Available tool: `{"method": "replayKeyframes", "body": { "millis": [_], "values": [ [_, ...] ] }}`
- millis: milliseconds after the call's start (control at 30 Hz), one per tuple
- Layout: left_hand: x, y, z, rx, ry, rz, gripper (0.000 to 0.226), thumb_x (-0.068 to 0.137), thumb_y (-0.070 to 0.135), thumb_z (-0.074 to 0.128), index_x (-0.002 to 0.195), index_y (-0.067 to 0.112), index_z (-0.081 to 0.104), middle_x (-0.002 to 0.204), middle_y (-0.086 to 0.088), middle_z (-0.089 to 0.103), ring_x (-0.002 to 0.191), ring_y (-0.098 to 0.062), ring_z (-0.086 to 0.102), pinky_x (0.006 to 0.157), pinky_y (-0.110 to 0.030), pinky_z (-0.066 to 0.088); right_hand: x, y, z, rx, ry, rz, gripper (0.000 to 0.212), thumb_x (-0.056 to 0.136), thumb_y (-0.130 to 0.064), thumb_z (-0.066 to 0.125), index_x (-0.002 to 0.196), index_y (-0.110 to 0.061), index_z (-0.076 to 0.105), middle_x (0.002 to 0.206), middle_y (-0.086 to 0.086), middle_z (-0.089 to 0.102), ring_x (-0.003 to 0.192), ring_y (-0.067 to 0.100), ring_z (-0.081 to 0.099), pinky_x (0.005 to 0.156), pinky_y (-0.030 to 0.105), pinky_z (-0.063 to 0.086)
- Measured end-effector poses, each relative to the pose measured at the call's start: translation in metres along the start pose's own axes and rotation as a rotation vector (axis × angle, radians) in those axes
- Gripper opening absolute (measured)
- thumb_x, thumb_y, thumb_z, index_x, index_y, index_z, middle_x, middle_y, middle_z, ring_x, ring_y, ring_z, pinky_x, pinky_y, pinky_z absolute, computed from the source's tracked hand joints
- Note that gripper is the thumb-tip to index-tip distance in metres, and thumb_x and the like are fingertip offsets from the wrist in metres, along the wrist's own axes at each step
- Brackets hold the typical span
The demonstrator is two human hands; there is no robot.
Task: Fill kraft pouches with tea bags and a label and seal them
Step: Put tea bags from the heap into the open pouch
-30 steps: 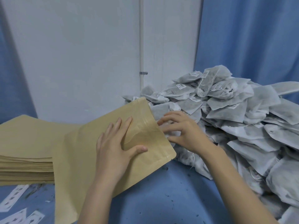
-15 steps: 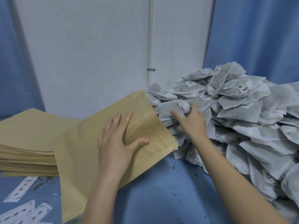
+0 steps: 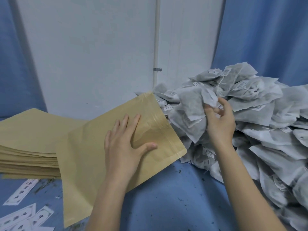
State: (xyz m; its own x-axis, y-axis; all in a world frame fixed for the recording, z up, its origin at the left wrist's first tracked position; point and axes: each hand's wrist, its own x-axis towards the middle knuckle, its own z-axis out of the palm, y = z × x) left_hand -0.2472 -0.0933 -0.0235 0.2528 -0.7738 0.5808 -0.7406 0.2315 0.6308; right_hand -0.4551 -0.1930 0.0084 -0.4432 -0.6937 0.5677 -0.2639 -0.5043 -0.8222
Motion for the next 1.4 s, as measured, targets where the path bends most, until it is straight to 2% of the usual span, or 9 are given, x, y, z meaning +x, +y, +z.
{"method": "replayKeyframes", "body": {
  "millis": [300, 500, 667, 767, 1000, 1067, 1167, 1267, 1400],
  "values": [
    [-0.001, 0.001, -0.001, -0.001, -0.029, 0.020, 0.085, 0.058, 0.066, 0.061, 0.136, 0.052, 0.032, 0.154, 0.011, 0.026, 0.144, -0.009, 0.016, 0.116, -0.031, 0.009, -0.030, -0.010, 0.003, -0.169, -0.317, -0.530, 0.051, 0.072, -0.022, 0.078, 0.117, -0.036, 0.060, 0.073, -0.008, 0.054, 0.070, 0.002, 0.047, 0.068, 0.002, 0.034],
    [-0.001, -0.003, 0.000, 0.045, -0.040, 0.034, 0.085, 0.056, 0.068, 0.058, 0.135, 0.052, 0.033, 0.154, 0.012, 0.027, 0.144, -0.010, 0.017, 0.114, -0.028, 0.009, -0.028, -0.008, -0.001, -0.086, -0.707, -0.282, 0.073, 0.063, -0.021, 0.080, 0.107, -0.068, 0.045, 0.077, -0.014, 0.060, 0.072, -0.002, 0.052, 0.071, 0.004, 0.039],
    [-0.001, -0.004, 0.000, 0.060, -0.009, 0.032, 0.087, 0.056, 0.069, 0.058, 0.138, 0.047, 0.036, 0.153, 0.011, 0.028, 0.143, -0.012, 0.019, 0.113, -0.028, 0.010, -0.023, -0.012, -0.016, -0.186, -1.025, -0.162, 0.041, 0.075, 0.003, 0.070, 0.113, -0.013, 0.066, 0.114, -0.005, 0.059, 0.104, 0.010, 0.056, 0.088, 0.012, 0.043],
    [-0.001, -0.003, 0.002, 0.087, -0.008, 0.046, 0.086, 0.058, 0.067, 0.060, 0.139, 0.046, 0.036, 0.154, 0.010, 0.028, 0.144, -0.014, 0.019, 0.112, -0.026, 0.009, -0.029, -0.019, -0.009, -0.431, -0.920, -0.406, 0.024, 0.087, -0.003, 0.059, 0.108, -0.007, 0.069, 0.120, 0.001, 0.058, 0.111, 0.021, 0.053, 0.094, 0.027, 0.041],
    [0.001, -0.008, -0.005, 0.071, -0.014, 0.020, 0.087, 0.054, 0.066, 0.061, 0.136, 0.047, 0.038, 0.153, 0.011, 0.029, 0.143, -0.014, 0.020, 0.114, -0.030, 0.012, -0.042, -0.018, 0.009, -0.543, -0.948, -0.639, 0.046, 0.087, -0.001, 0.046, 0.114, -0.033, 0.065, 0.133, 0.000, 0.051, 0.114, 0.021, 0.053, 0.088, 0.037, 0.046],
    [0.001, -0.010, -0.007, 0.052, -0.021, 0.016, 0.085, 0.053, 0.066, 0.062, 0.132, 0.053, 0.034, 0.153, 0.014, 0.028, 0.143, -0.011, 0.018, 0.114, -0.028, 0.012, -0.037, -0.018, 0.001, -0.306, -0.895, -0.530, 0.055, 0.086, 0.005, 0.050, 0.114, -0.040, 0.064, 0.110, -0.011, 0.064, 0.099, 0.003, 0.061, 0.086, 0.023, 0.049],
    [0.001, -0.011, -0.010, 0.013, -0.009, 0.011, 0.083, 0.051, 0.067, 0.063, 0.127, 0.059, 0.030, 0.152, 0.017, 0.028, 0.143, -0.007, 0.017, 0.115, -0.029, 0.013, -0.020, -0.013, -0.016, -0.199, -0.415, -0.362, 0.044, 0.085, -0.016, 0.063, 0.117, -0.045, 0.054, 0.066, -0.011, 0.061, 0.057, -0.011, 0.052, 0.062, 0.000, 0.039],
    [0.001, -0.009, -0.009, 0.016, -0.013, 0.019, 0.084, 0.050, 0.067, 0.064, 0.126, 0.059, 0.030, 0.152, 0.016, 0.028, 0.143, -0.008, 0.018, 0.116, -0.032, 0.015, -0.010, -0.009, -0.025, 0.049, -0.063, -0.070, 0.027, 0.079, -0.041, 0.068, 0.097, -0.042, 0.049, 0.077, -0.014, 0.059, 0.063, -0.008, 0.056, 0.070, 0.016, 0.049],
    [0.000, -0.007, -0.008, 0.017, -0.019, 0.038, 0.082, 0.050, 0.067, 0.064, 0.124, 0.060, 0.029, 0.151, 0.017, 0.029, 0.142, -0.008, 0.019, 0.115, -0.029, 0.014, -0.015, -0.015, -0.020, 0.263, -0.227, 0.158, 0.020, 0.078, -0.035, 0.072, 0.092, -0.024, 0.062, 0.088, -0.002, 0.071, 0.082, 0.013, 0.067, 0.074, 0.036, 0.054]
  ]
}}
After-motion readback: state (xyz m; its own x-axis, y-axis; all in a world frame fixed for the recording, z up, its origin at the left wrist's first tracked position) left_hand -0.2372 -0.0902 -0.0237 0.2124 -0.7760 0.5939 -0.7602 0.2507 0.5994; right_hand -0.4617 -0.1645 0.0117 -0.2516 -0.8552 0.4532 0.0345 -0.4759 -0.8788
